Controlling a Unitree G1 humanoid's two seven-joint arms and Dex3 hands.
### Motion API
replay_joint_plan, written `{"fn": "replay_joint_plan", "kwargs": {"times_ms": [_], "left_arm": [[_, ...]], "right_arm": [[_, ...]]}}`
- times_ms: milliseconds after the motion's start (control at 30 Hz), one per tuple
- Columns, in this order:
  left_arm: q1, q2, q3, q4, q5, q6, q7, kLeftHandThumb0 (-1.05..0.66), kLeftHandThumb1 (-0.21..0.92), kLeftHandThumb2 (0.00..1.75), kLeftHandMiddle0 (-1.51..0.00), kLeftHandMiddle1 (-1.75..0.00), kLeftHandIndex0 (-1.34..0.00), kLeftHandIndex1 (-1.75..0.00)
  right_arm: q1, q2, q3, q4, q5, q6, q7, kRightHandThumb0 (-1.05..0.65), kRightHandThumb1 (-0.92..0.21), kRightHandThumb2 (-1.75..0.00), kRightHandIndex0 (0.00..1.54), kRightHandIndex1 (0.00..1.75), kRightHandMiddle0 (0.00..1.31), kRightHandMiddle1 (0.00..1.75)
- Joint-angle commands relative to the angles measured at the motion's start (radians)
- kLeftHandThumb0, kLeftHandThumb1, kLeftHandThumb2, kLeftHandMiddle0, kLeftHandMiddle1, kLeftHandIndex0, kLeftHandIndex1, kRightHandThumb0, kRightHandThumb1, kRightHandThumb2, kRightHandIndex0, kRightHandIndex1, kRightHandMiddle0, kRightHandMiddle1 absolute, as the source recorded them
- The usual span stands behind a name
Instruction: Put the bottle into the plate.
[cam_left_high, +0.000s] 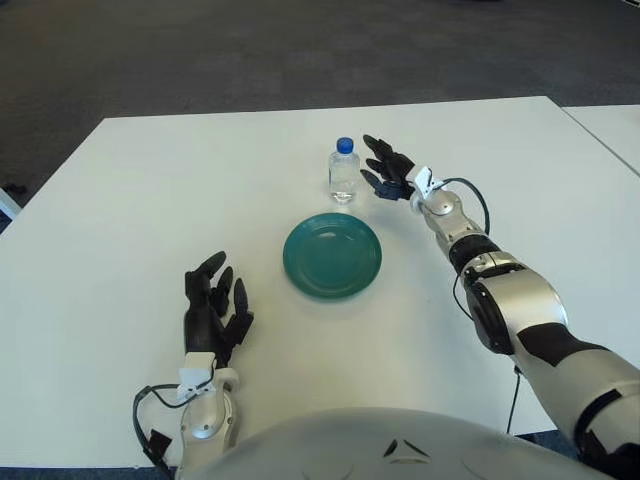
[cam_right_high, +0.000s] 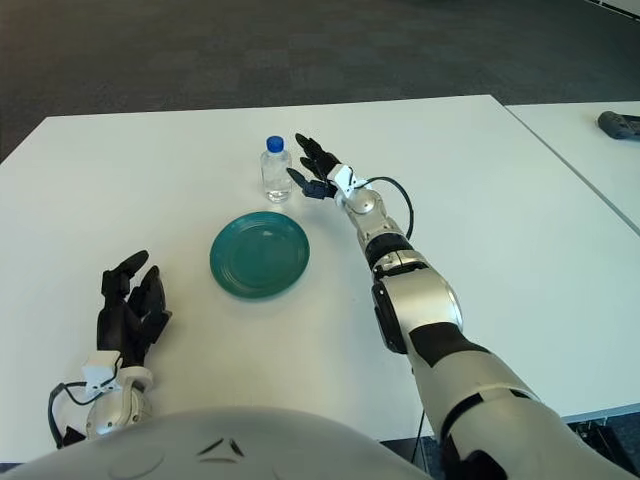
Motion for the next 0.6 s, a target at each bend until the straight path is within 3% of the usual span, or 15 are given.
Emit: {"fn": "replay_joint_plan", "kwargs": {"times_ms": [0, 567], "left_arm": [[0.010, -0.008, -0.007, -0.002, 0.012, -0.018, 0.004, -0.68, 0.92, 0.65, -0.47, -0.11, -0.01, -0.97], [0.021, -0.024, -0.059, -0.003, 0.039, -0.034, 0.034, -0.69, 0.92, 0.65, -0.48, -0.11, -0.04, -0.99]], "right_arm": [[-0.033, 0.006, 0.008, 0.021, -0.017, 0.028, -0.020, -1.05, -0.92, -0.64, 0.00, 0.00, 0.00, 0.00], [-0.090, 0.073, 0.044, 0.047, -0.070, 0.106, -0.049, -1.05, -0.92, -0.68, 0.00, 0.00, 0.01, 0.01]]}}
